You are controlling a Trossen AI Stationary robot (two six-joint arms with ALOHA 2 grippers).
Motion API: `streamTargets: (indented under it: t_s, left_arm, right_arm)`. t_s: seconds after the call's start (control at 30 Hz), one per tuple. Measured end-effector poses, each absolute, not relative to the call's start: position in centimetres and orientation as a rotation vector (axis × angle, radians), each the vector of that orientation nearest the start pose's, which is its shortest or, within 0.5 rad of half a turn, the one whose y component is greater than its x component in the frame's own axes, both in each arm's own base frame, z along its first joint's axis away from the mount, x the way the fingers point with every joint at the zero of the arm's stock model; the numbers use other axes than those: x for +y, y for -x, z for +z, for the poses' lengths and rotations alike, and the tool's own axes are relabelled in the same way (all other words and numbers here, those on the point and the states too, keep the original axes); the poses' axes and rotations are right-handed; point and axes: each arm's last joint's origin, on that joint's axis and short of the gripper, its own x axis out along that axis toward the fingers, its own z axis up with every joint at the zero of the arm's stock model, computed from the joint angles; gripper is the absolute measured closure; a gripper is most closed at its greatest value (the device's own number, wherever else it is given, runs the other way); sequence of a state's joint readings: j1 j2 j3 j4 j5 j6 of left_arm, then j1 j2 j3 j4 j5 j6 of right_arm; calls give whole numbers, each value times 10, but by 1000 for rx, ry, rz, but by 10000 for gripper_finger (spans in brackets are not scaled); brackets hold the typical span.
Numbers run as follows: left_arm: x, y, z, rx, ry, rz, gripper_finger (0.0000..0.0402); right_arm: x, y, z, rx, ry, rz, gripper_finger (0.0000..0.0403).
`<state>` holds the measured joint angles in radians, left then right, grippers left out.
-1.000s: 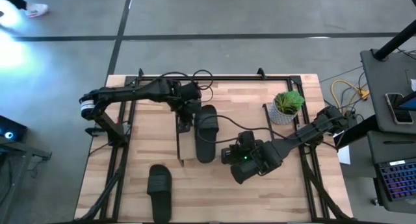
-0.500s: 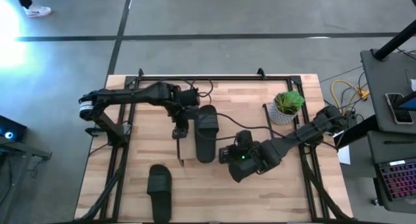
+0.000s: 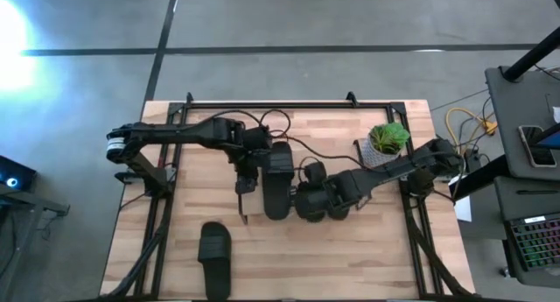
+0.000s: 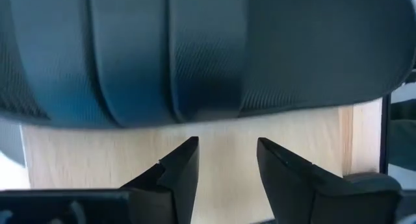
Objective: Pick and place slides into the shelf
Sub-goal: Put the left black slide on the shelf
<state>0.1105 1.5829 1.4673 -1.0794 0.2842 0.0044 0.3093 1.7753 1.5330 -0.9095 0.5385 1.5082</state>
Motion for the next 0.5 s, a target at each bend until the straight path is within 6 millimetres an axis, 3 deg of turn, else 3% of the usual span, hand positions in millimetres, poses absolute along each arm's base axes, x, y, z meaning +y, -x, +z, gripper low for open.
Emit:
streamTargets:
  t_s: [0.5]
  left_arm:
    - [26,-315,310,1098,214,-159,261]
  right_arm:
    - [73,-359,273,693,-841,-891,394]
